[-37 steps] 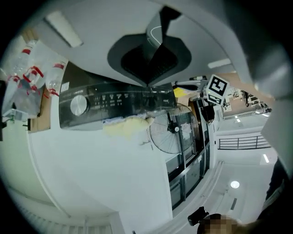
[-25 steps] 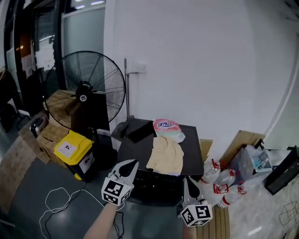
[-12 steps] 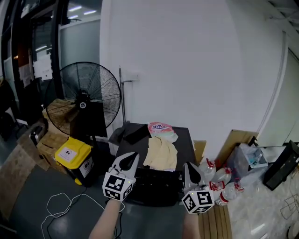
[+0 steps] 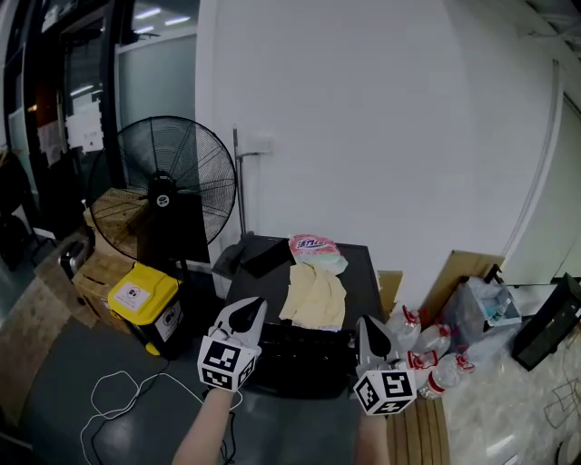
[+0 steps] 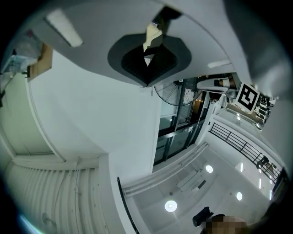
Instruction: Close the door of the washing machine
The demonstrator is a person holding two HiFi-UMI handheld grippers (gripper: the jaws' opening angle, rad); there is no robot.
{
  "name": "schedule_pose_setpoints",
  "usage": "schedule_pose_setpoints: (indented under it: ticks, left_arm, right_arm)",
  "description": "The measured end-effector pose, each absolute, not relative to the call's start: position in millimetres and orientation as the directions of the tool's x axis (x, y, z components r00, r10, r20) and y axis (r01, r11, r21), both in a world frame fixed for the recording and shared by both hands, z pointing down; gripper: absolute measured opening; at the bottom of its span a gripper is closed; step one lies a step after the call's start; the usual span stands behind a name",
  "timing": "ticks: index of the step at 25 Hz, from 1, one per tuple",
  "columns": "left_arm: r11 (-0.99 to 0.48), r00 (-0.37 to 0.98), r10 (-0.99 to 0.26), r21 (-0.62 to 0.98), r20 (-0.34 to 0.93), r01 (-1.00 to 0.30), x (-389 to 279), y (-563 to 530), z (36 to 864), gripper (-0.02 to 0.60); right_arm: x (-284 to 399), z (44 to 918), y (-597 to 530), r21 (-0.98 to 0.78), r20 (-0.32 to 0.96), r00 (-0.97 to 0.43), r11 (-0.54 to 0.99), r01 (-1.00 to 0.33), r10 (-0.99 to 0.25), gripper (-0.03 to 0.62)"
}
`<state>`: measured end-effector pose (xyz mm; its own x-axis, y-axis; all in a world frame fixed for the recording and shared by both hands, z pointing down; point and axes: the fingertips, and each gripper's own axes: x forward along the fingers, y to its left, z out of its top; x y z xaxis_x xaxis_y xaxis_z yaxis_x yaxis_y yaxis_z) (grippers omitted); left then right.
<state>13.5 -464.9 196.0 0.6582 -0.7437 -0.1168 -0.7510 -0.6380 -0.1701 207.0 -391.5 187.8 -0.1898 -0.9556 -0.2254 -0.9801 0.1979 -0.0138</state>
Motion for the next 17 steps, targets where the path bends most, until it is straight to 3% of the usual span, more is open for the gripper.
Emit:
schedule_pose_setpoints:
  ticks: [17]
  left_arm:
    - [-0.632,0.653,-0.75,-0.18,-0.107,-0.754,14,-446,201,0.0]
  right_arm:
    - [198,194,-377,-0.014,-0.211,-0.216,0.224,-0.974,-0.953,0.011]
